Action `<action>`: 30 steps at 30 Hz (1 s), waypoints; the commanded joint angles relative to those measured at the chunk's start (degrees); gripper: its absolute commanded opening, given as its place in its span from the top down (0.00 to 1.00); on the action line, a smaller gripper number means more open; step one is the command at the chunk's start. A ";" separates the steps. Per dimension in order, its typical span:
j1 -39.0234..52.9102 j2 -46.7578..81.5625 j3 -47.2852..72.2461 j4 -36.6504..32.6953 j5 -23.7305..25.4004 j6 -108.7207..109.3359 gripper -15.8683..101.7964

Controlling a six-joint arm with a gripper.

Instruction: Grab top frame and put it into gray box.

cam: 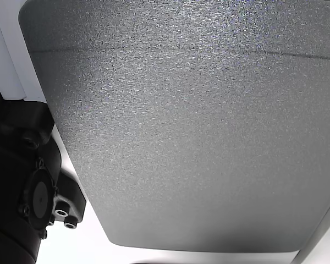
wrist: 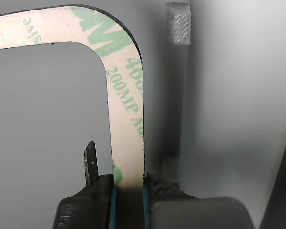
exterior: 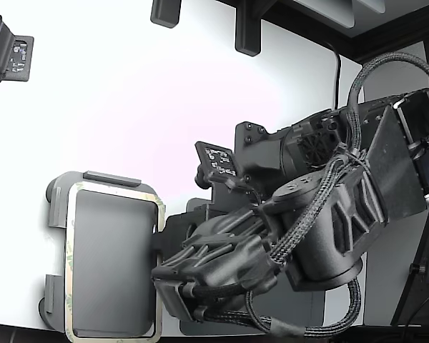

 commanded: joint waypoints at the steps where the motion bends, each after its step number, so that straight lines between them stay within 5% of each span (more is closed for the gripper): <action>1: -0.79 0.88 -0.62 0.70 0.18 -0.44 0.97; 30: -2.02 -2.02 -1.14 0.70 0.53 0.44 0.97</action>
